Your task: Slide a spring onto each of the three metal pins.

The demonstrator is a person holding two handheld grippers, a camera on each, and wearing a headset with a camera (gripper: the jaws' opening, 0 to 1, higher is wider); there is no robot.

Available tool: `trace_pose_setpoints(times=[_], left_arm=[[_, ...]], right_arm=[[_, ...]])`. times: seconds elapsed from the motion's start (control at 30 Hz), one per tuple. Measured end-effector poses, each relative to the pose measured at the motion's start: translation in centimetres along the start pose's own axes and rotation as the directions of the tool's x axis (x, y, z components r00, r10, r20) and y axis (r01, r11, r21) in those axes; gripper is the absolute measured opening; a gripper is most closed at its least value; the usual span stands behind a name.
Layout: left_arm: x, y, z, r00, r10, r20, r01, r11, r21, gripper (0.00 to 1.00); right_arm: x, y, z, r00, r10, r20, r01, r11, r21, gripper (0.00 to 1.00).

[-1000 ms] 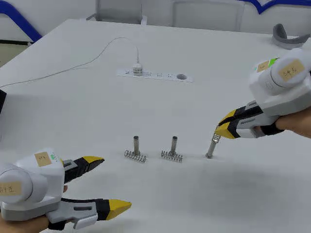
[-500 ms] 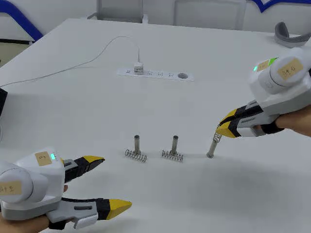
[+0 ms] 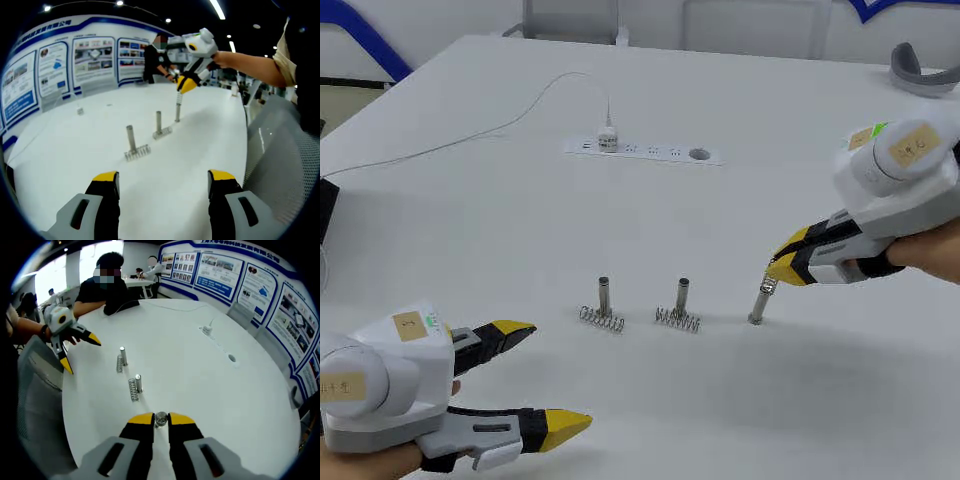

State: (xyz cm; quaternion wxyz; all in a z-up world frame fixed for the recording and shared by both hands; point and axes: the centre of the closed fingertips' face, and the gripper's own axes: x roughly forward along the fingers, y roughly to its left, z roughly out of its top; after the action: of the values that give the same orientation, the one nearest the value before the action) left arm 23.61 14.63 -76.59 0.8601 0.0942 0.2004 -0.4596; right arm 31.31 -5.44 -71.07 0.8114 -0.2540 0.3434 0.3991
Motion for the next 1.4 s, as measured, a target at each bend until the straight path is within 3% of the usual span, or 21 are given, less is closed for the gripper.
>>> trace_pose_setpoints(times=[1.4], left_arm=[[0.0, -0.2, -0.4, 1.0000, 0.000, -0.009, 0.000, 1.000, -0.009, 0.73]], right_arm=[[1.8, 0.0, -1.4, 0.9991, 0.027, -0.032, -0.026, 0.999, 0.029, 0.12]])
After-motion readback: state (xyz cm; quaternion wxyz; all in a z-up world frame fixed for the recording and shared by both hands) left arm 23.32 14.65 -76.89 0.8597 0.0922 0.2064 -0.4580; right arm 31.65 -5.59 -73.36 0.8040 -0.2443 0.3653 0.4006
